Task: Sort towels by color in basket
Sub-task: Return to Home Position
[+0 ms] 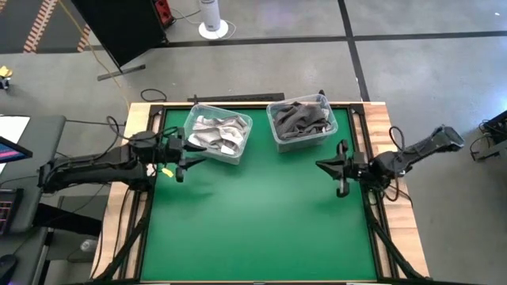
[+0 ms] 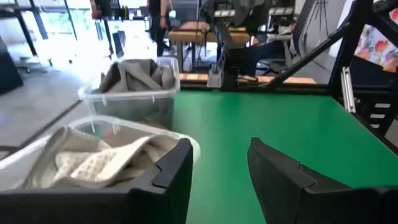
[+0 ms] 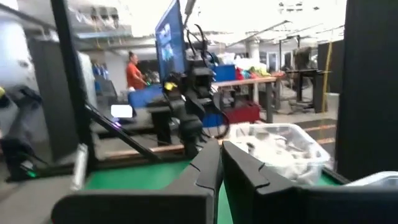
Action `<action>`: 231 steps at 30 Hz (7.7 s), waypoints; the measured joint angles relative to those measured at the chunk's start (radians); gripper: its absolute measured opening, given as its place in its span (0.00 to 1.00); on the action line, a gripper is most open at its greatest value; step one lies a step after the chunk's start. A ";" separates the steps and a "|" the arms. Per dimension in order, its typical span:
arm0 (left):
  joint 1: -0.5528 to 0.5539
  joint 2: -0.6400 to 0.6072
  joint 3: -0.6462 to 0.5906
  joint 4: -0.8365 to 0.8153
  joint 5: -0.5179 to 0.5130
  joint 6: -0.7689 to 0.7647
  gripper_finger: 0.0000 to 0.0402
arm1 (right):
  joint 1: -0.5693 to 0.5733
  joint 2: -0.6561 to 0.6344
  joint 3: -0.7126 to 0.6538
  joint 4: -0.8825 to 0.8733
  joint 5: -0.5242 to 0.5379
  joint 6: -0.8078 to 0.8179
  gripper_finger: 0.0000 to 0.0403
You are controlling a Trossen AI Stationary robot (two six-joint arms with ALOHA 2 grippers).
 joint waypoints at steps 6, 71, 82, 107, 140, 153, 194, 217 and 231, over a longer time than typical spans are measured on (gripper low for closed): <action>0.004 -0.026 0.000 -0.030 0.000 0.013 0.36 | -0.246 0.044 0.000 -0.096 -0.263 0.065 0.11; -0.312 -0.306 -0.331 -0.037 -0.484 -0.146 0.24 | -0.630 -0.139 -0.249 -0.077 -0.526 0.243 0.07; -0.315 -0.306 -0.331 -0.040 -0.536 -0.104 0.24 | -0.630 -0.138 -0.250 -0.267 -0.527 0.275 0.07; -0.314 -0.306 -0.334 -0.006 -0.555 -0.122 0.24 | -0.630 -0.139 -0.251 -0.418 -0.532 0.272 0.07; -0.314 -0.306 -0.334 -0.006 -0.553 -0.121 0.24 | -0.630 -0.139 -0.251 -0.418 -0.525 0.273 0.08; -0.314 -0.306 -0.333 -0.006 -0.553 -0.121 0.24 | -0.630 -0.139 -0.251 -0.418 -0.525 0.273 0.08; -0.314 -0.306 -0.333 -0.006 -0.553 -0.121 0.24 | -0.630 -0.138 -0.251 -0.419 -0.532 0.273 0.08; -0.314 -0.306 -0.333 -0.006 -0.553 -0.121 0.24 | -0.630 -0.138 -0.251 -0.419 -0.531 0.273 0.08; -0.314 -0.306 -0.333 -0.006 -0.553 -0.121 0.24 | -0.630 -0.138 -0.251 -0.419 -0.530 0.273 0.08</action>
